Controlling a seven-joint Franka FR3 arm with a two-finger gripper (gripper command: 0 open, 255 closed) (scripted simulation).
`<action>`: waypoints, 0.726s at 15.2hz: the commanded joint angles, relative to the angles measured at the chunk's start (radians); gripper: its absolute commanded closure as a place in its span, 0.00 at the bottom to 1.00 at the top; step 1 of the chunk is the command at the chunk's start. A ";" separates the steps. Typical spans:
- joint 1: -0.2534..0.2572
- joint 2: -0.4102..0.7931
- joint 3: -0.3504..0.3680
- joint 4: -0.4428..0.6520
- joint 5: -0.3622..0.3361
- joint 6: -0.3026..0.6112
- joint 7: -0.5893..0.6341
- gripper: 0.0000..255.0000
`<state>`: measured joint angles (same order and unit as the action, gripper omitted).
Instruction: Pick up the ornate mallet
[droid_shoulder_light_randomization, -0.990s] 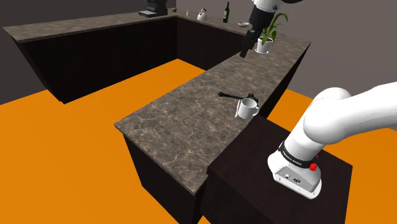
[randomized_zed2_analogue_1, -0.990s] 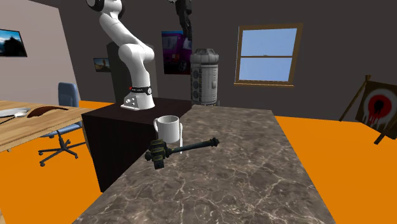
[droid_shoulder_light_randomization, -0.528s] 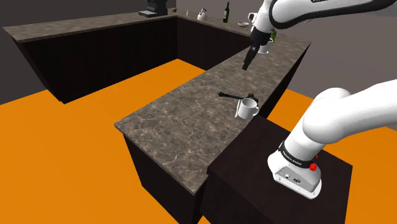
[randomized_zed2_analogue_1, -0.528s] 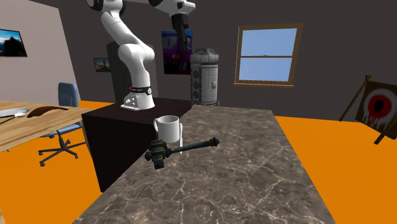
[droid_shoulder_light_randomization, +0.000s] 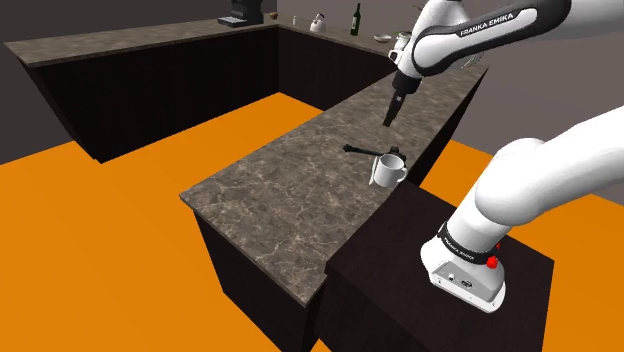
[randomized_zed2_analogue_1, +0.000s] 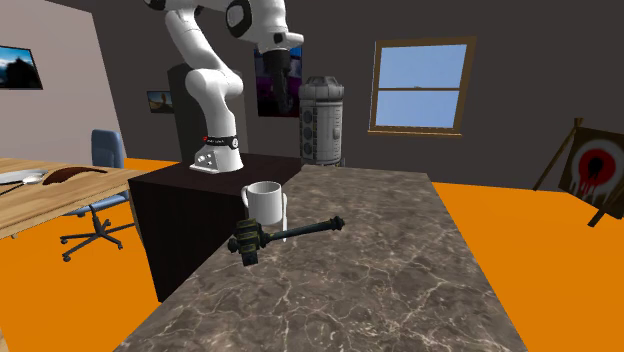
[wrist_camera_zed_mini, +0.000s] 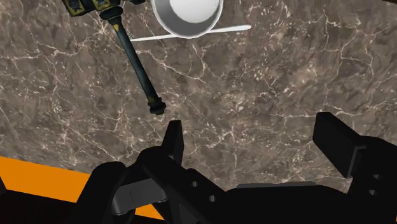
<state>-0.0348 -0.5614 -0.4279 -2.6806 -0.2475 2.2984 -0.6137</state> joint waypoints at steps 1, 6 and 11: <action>0.006 0.063 -0.053 0.006 -0.003 0.060 -0.064 0.00; 0.062 0.258 -0.199 0.037 0.056 0.221 -0.249 0.00; 0.178 0.507 -0.354 0.109 0.321 0.353 -0.564 0.00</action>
<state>0.1167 -0.1119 -0.7514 -2.5904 -0.0045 2.6268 -1.0942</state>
